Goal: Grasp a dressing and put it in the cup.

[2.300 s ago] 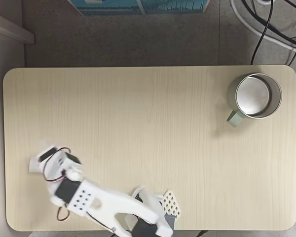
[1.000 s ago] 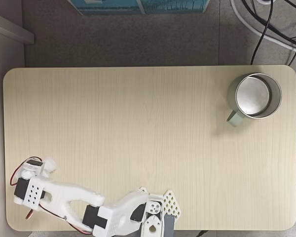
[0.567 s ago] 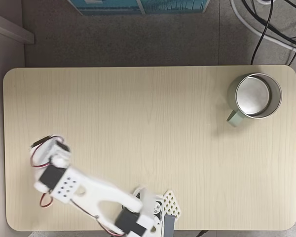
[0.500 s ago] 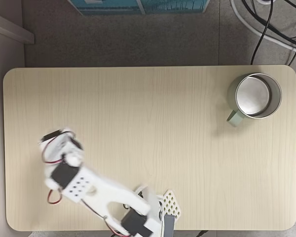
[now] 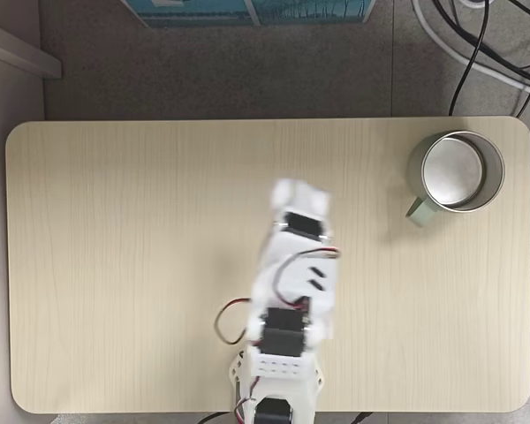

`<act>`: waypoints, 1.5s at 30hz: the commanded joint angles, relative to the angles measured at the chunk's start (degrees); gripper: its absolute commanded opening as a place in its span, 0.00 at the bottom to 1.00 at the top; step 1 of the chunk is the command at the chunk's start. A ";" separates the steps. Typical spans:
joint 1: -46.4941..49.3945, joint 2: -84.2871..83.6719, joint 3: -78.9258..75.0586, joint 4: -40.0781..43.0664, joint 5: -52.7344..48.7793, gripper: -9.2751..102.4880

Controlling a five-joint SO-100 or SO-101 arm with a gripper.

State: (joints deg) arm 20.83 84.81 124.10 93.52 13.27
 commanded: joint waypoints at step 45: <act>15.03 41.57 42.19 11.34 -8.17 0.28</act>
State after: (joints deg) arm 35.60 131.48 166.64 102.74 5.10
